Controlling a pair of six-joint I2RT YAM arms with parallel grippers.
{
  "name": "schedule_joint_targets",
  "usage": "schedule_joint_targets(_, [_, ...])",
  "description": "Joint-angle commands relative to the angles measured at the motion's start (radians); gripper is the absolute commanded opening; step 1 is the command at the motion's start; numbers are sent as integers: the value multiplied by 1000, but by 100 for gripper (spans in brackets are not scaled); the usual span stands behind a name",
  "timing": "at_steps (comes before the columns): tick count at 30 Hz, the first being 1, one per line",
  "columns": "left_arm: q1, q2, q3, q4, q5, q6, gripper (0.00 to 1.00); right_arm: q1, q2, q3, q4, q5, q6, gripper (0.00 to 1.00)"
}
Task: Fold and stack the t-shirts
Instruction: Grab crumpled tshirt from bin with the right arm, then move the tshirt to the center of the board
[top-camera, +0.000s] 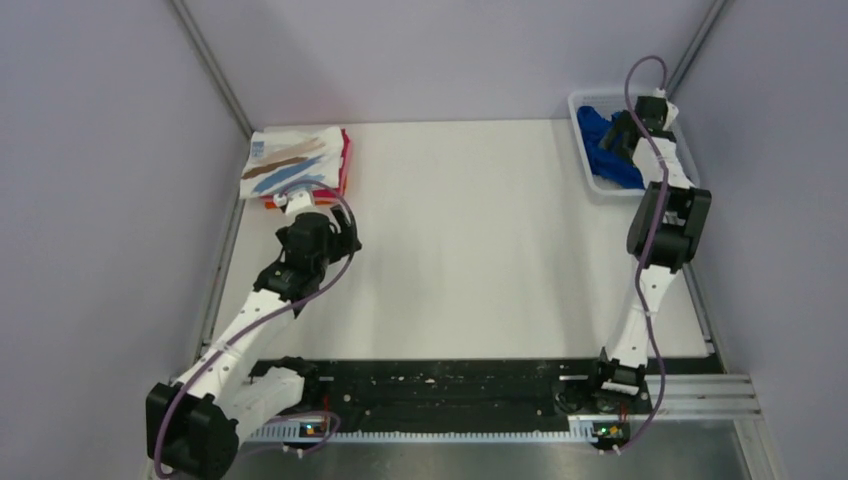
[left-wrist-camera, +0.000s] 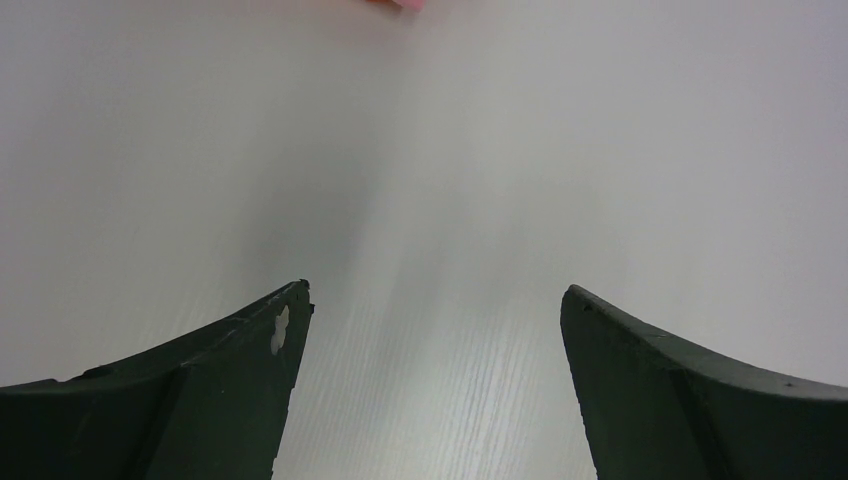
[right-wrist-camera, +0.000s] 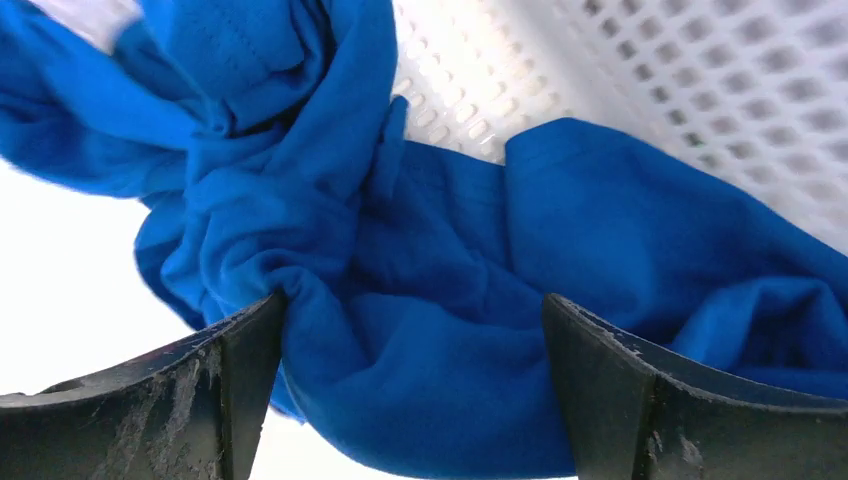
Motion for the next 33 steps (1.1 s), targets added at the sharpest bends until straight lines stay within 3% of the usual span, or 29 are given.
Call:
schedule_joint_targets(1, [-3,56,95,36,-24,9,99,11,180,203,-137,-33,-78,92])
schedule_joint_targets(4, [-3,94,132,26,-10,8,99,11,263,283,-156,-64,-86,70])
schedule_joint_targets(6, [-3,109,144,24,-3,6,99,11,269,318,-147,-70,-89,29])
schedule_joint_targets(8, [-3,113,148,22,3,4,99,11,245,341,-126,-78,-99,0])
schedule_joint_targets(14, [-2,75,132,20,49,1,99,11,39,339,-70,-120,-105,0])
schedule_joint_targets(21, [-3,-33,84,13,113,-15,99,52,-351,176,80,-364,-118,0])
schedule_joint_targets(25, [-3,-111,29,42,131,-26,99,124,-532,101,172,-616,-80,0])
schedule_joint_targets(29, [-3,-156,7,47,145,-32,99,218,-608,64,315,-983,72,0])
schedule_joint_targets(33, [-3,-175,6,27,143,-35,99,362,-646,-2,511,-1206,190,0])
